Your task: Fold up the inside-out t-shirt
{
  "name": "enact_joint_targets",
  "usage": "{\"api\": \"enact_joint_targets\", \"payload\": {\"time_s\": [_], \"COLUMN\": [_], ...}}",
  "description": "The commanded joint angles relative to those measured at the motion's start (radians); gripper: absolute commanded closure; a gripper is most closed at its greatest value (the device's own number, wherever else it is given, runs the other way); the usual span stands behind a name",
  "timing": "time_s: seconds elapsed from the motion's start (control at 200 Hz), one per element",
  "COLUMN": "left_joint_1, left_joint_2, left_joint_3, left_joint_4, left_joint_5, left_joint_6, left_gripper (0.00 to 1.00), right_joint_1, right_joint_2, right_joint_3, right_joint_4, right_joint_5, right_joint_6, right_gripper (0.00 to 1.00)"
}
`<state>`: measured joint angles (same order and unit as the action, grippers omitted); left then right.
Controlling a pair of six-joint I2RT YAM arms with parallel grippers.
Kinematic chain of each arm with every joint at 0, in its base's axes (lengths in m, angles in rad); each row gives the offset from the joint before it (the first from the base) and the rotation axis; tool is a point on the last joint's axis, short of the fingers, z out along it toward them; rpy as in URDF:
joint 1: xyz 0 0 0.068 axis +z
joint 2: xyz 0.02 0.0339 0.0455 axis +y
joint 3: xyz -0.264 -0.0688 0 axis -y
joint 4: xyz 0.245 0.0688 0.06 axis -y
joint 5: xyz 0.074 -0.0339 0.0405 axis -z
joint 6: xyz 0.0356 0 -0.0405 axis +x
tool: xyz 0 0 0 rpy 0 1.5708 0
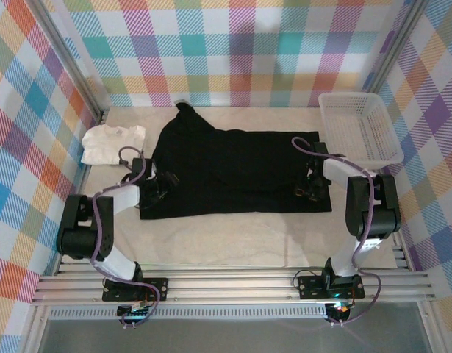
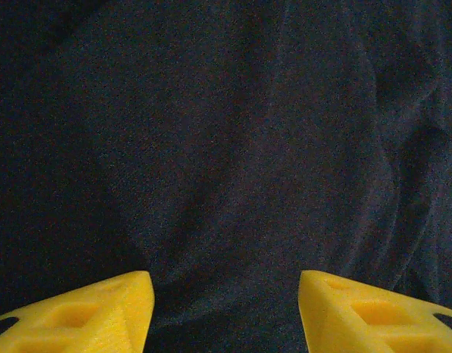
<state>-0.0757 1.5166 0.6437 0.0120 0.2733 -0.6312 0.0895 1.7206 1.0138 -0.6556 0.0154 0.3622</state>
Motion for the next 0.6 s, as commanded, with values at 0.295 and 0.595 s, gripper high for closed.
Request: {"api": "enact_joint_targets", "payload": {"time_s": [0.295,0.595], "left_joint_1": [-0.018,-0.021], "left_joint_2": [-0.618,-0.351], "left_joint_3": [-0.278,0.008], "left_joint_4": [-0.452,-0.096], "left_joint_5": [-0.030,-0.173], "left_joint_6": [-0.074,0.017], "left_gripper": [0.43,0.41], "right_joint_1": [0.043,0.095], "right_joint_2": [-0.367,-0.320], "right_joint_3": [-0.223,-0.034], "right_joint_4": [-0.167,0.297], "right_joint_5": [-0.022,0.063], "right_joint_6": [0.166,-0.066], "right_gripper": [0.60,0.47]}}
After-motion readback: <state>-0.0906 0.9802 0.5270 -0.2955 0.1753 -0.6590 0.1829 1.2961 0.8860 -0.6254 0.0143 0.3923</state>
